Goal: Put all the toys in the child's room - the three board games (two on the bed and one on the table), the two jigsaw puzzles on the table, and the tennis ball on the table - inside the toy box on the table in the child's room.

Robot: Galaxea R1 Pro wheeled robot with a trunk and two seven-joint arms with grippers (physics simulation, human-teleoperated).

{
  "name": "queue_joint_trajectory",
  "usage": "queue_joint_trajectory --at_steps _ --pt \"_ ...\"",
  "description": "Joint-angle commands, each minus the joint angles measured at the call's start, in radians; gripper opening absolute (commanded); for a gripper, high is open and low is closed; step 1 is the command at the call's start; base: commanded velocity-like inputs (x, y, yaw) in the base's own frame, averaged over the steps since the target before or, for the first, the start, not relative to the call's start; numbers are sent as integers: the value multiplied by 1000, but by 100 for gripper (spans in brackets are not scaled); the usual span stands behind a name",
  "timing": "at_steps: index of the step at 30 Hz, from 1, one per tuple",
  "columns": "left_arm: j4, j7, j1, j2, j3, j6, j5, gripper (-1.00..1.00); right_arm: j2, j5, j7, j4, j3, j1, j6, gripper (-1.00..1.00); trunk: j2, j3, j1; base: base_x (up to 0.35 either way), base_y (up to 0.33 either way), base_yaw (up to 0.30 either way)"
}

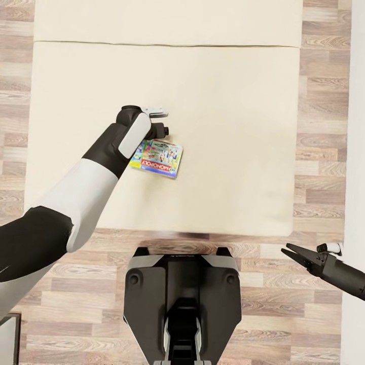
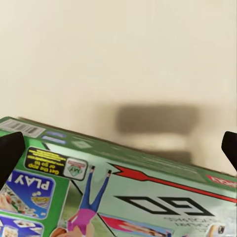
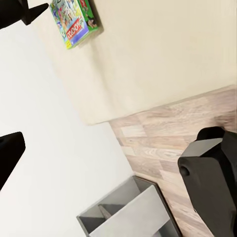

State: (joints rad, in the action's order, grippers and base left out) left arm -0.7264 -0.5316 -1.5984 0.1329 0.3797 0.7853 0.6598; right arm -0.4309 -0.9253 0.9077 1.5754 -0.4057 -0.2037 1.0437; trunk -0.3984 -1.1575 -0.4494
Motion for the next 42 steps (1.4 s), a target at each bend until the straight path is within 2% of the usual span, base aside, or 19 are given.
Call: queue_joint_trajectory --at_steps 1,18,42 --pt "-1 -10 -1 -1 3 1 11 100 0 3 5 0 -1 0 3 100 -2 -3 -1 0 0 0" --pt "-1 -10 -49 3 4 36 11 100 0 4 4 -1 -1 0 3 100 -2 -29 -1 0 0 0" --pt "-5 -7 -54 4 9 44 12 100 6 5 2 -1 -1 0 3 100 -2 -33 -1 0 0 0"
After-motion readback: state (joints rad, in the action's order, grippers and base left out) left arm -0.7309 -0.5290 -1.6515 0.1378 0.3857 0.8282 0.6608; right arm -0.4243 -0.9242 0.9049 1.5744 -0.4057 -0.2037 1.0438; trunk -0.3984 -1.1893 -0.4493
